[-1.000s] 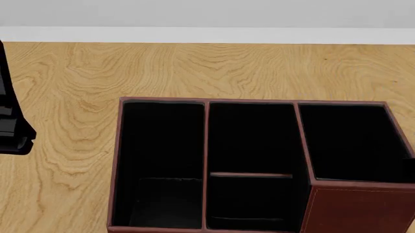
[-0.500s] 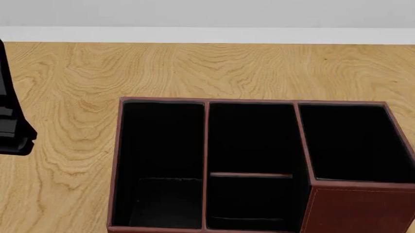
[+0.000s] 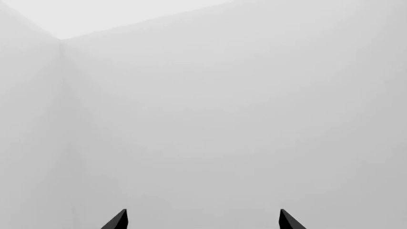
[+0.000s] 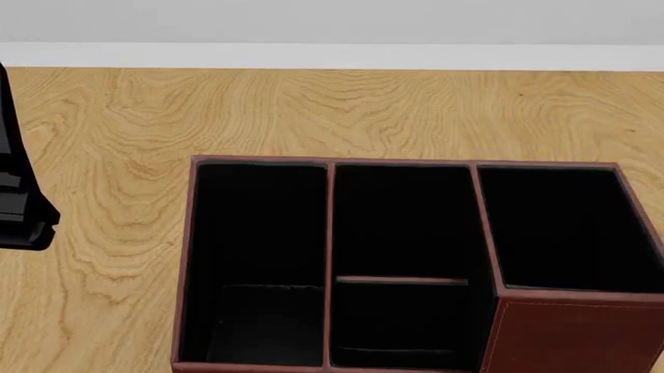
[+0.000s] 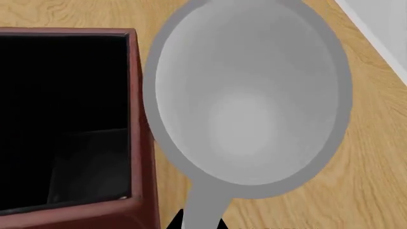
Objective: Pick up the white mug and place it to the right of the caddy.
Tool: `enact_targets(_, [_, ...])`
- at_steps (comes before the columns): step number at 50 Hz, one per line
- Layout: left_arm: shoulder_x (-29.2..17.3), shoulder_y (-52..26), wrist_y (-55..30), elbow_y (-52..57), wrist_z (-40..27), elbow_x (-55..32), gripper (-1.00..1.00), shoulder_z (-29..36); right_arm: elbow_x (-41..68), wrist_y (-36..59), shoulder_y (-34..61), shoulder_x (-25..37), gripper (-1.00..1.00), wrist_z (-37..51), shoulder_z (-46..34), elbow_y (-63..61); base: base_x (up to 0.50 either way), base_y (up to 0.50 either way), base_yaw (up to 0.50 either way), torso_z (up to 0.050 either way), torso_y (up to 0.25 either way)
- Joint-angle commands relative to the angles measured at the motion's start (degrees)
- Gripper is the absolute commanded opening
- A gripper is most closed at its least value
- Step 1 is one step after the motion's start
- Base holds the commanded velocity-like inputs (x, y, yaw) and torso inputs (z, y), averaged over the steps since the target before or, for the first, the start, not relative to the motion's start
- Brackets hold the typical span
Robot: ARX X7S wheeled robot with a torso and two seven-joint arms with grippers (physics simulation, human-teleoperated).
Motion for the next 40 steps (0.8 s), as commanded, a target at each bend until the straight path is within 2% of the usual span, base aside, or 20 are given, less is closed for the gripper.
enact_targets(1, [-0.23,0.20,0.60,-0.20,0.10,0.35,1.00,0.21,-2.02,-2.38,-1.83,0.57,-1.00,-0.92,-0.11,0.52,0.00,0.00,0.00,0.000,0.000])
enact_targets(40, [-1.04,-0.17,0.87,0.83,-1.14,-0.90,1.00,0.32,-4.53,-8.82,-9.02,-1.04,-1.00,-3.88,-2.42,4.94,0.00,0.00,0.00,0.000,0.000])
